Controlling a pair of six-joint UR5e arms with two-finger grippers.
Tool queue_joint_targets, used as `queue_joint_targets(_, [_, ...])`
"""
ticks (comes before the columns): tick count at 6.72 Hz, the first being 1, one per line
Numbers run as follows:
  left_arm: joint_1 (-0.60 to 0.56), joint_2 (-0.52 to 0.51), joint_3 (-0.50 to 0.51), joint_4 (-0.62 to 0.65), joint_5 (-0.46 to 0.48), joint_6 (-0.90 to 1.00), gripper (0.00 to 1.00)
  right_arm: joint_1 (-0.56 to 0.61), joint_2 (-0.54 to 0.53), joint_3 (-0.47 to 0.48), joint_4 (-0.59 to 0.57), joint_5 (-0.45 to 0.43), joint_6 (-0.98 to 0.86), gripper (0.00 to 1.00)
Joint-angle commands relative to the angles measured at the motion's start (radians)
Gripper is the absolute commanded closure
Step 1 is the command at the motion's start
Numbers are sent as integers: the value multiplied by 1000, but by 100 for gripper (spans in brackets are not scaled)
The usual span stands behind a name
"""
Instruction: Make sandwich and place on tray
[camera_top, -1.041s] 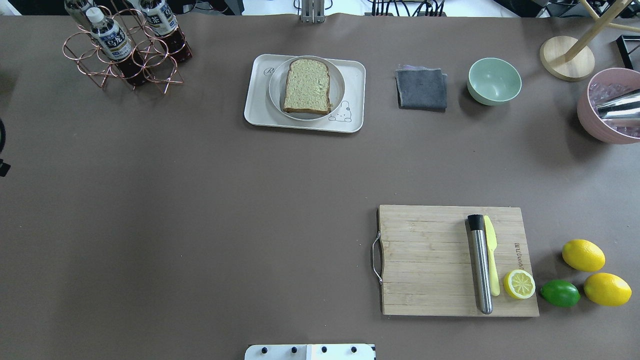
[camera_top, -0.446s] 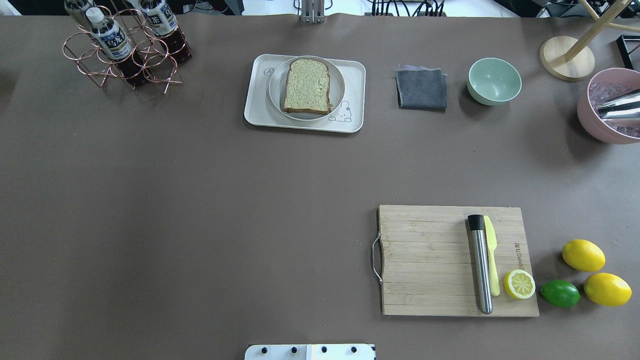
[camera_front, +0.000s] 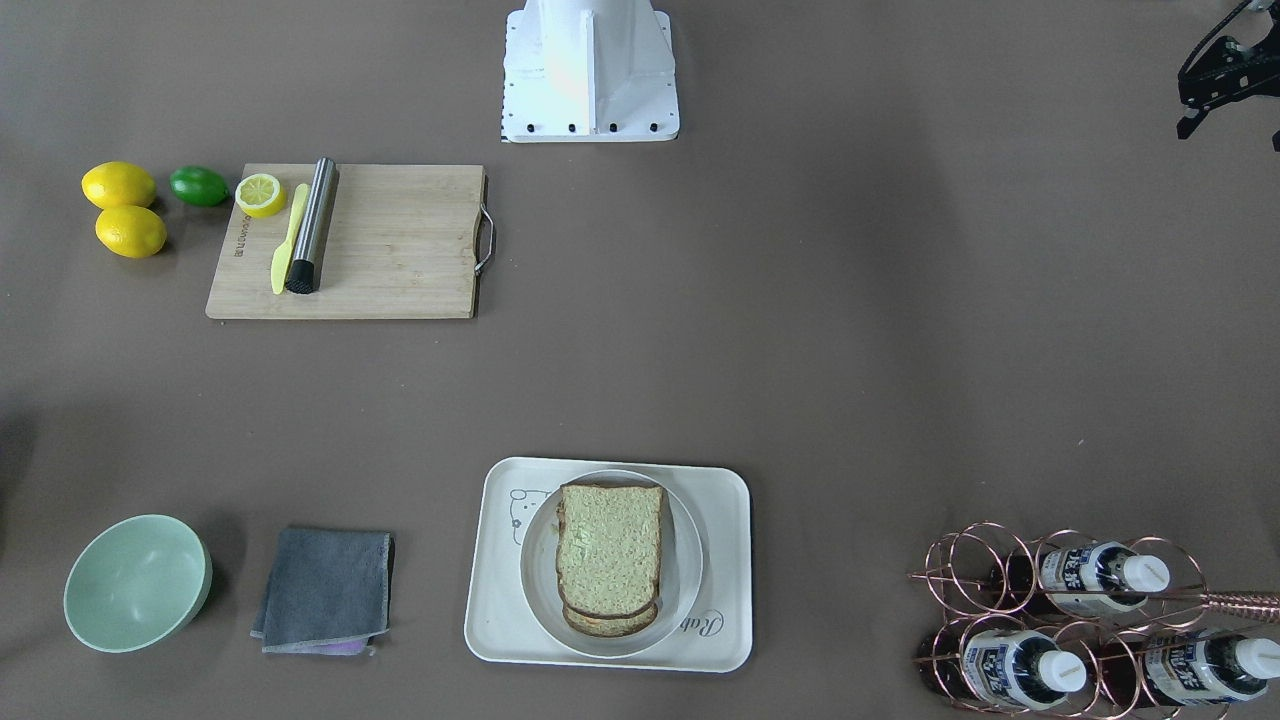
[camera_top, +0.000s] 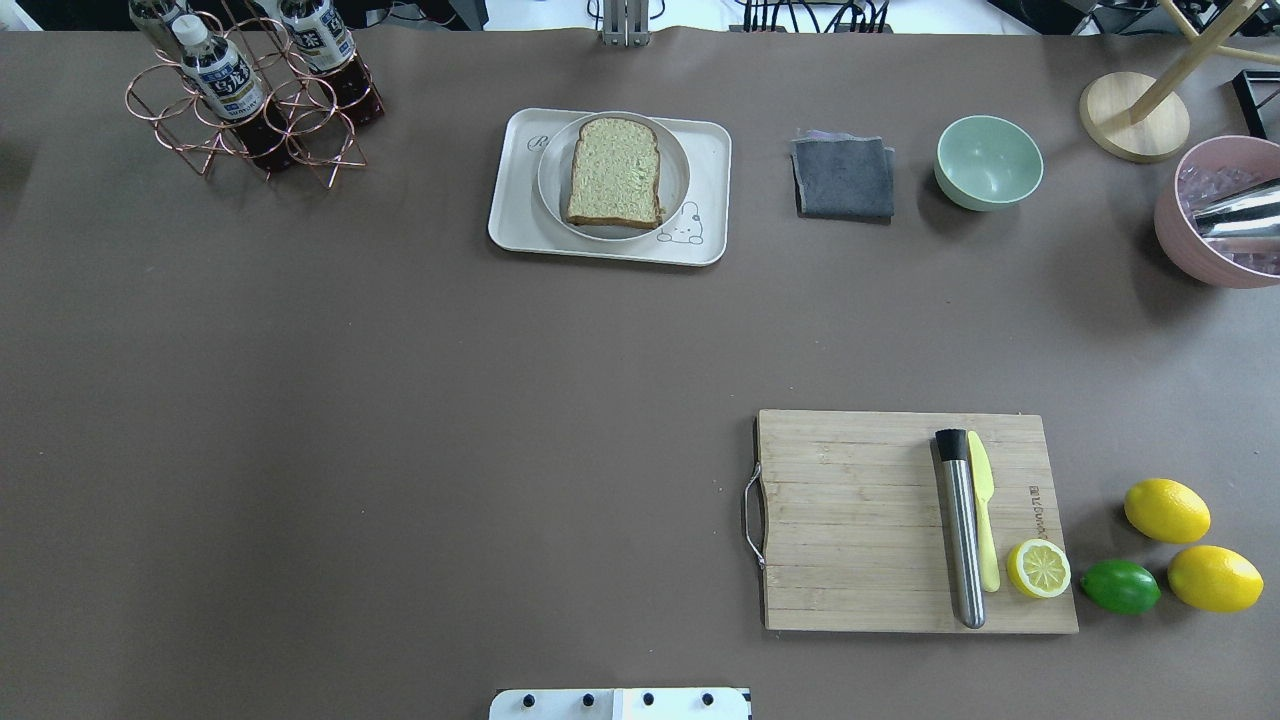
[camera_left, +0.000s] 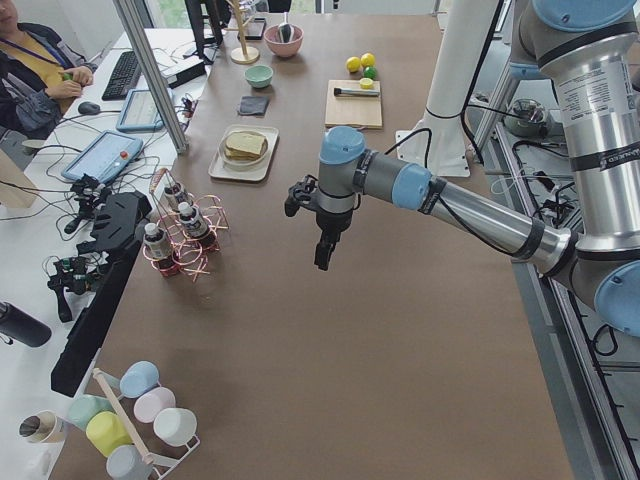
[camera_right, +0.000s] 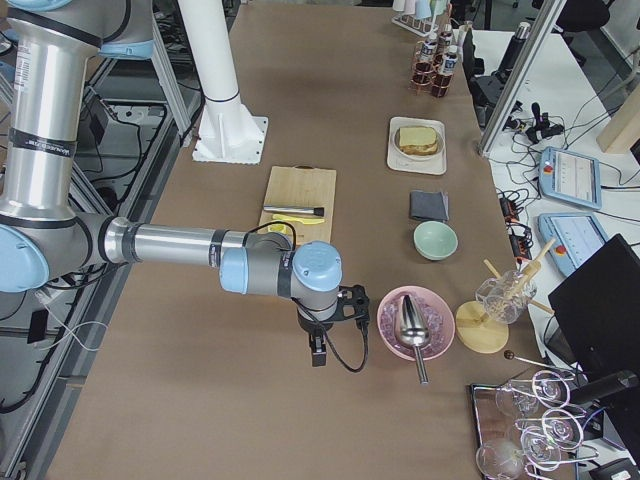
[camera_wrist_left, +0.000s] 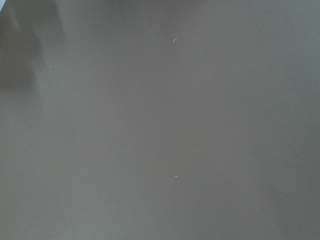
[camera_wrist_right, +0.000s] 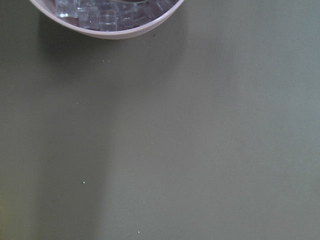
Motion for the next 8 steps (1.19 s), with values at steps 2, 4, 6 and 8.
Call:
queue_joint_targets(2, [-146, -65, 183, 4, -39, 249, 3, 2, -10, 6, 1, 0, -15, 0])
queue_joint_targets(4, [-225, -86, 265, 1, -39, 286, 3, 5, -23, 7, 3, -12, -18, 0])
queue_joint_targets(6, [-274, -79, 315, 1, -39, 350, 3, 7, -23, 18, 3, -20, -16, 0])
queue_joint_targets(8, [-277, -70, 340, 3, -39, 351, 3, 7, -40, 24, 20, -19, -19, 0])
